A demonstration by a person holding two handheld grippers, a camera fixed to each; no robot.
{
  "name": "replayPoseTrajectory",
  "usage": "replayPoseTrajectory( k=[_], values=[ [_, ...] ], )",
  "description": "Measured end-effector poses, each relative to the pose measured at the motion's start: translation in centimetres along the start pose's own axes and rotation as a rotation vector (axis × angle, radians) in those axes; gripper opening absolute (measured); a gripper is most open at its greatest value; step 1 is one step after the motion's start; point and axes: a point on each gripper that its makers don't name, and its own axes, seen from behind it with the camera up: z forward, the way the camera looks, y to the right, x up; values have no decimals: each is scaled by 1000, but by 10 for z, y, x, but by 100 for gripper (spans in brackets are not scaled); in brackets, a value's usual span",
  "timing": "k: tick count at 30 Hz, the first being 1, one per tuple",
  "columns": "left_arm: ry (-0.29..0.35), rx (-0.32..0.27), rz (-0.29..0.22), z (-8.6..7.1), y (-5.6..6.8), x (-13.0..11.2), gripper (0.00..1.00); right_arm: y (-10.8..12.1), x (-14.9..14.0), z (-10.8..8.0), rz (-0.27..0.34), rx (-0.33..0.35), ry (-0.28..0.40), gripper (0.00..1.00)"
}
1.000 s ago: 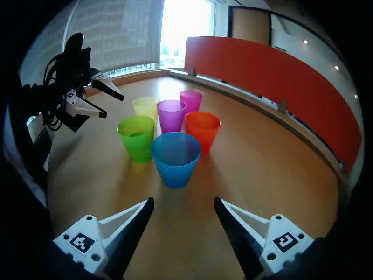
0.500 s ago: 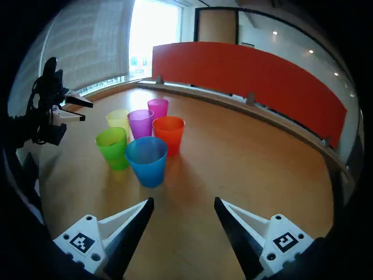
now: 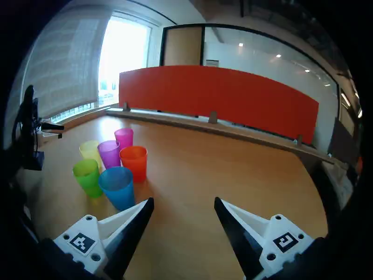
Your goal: Pour water
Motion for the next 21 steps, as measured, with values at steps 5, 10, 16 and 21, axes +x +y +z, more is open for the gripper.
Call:
replayPoseTrajectory(
  k=[5,10,16,21],
  values=[
    [32,42,-23,-5,-10,5,93,11,19,-2,-9,-57,56,100],
    [49,80,-36,-6,-17,5,93,19,39,-3,-16,-114,121,100],
    [100,124,-55,-8,-25,16,93,28,61,-6,-15,-179,204,100],
    [148,150,-102,-11,-33,26,93,30,71,-7,10,-217,258,100]
  ],
)
